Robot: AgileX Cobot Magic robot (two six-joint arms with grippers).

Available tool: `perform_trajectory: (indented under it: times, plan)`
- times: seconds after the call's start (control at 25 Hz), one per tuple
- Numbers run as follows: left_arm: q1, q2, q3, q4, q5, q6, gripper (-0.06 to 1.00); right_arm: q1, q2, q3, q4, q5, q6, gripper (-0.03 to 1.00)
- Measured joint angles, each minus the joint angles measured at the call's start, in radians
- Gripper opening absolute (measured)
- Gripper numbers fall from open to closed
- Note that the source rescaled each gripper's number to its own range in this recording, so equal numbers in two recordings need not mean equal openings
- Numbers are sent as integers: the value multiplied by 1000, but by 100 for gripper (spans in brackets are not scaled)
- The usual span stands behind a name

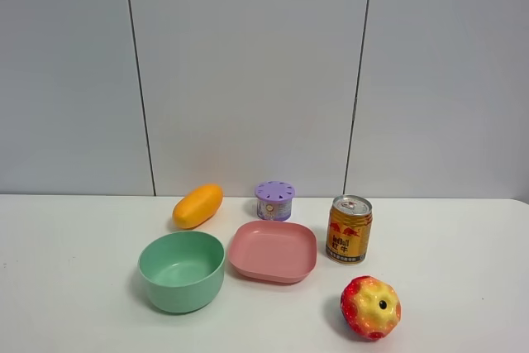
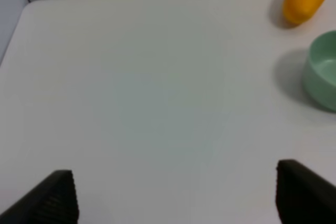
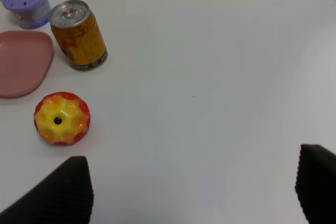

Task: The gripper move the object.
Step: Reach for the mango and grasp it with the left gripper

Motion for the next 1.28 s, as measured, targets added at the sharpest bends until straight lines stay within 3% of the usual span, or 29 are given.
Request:
perform_trajectory:
  times: [0.2,0.32,0.52,0.72,0.8,0.96,1.12,1.28]
  plan:
    - [0,226,-222,-83,-5,122,45,0,0,0,0,0,0,100]
    - [0,352,-326,-193,-20,218,45,0,0,0,0,0,0,100]
    - [0,514,-360,-425,-45,452,46,0,0,0,0,0,0,100]
    - [0,668,-364,-685,-160,764,46,0,0,0,0,0,0,100]
    - [0,731,-370,-737,-184,850,46,0,0,0,0,0,0,100]
    - [-1,925,-468,-722,-137,839,46,0,0,0,0,0,0,100]
    - [-55,1126,-627,-603,-83,741,48,0,0,0,0,0,0,100]
    - [-137,1294,-788,-509,-63,671,80,0,0,0,0,0,0,100]
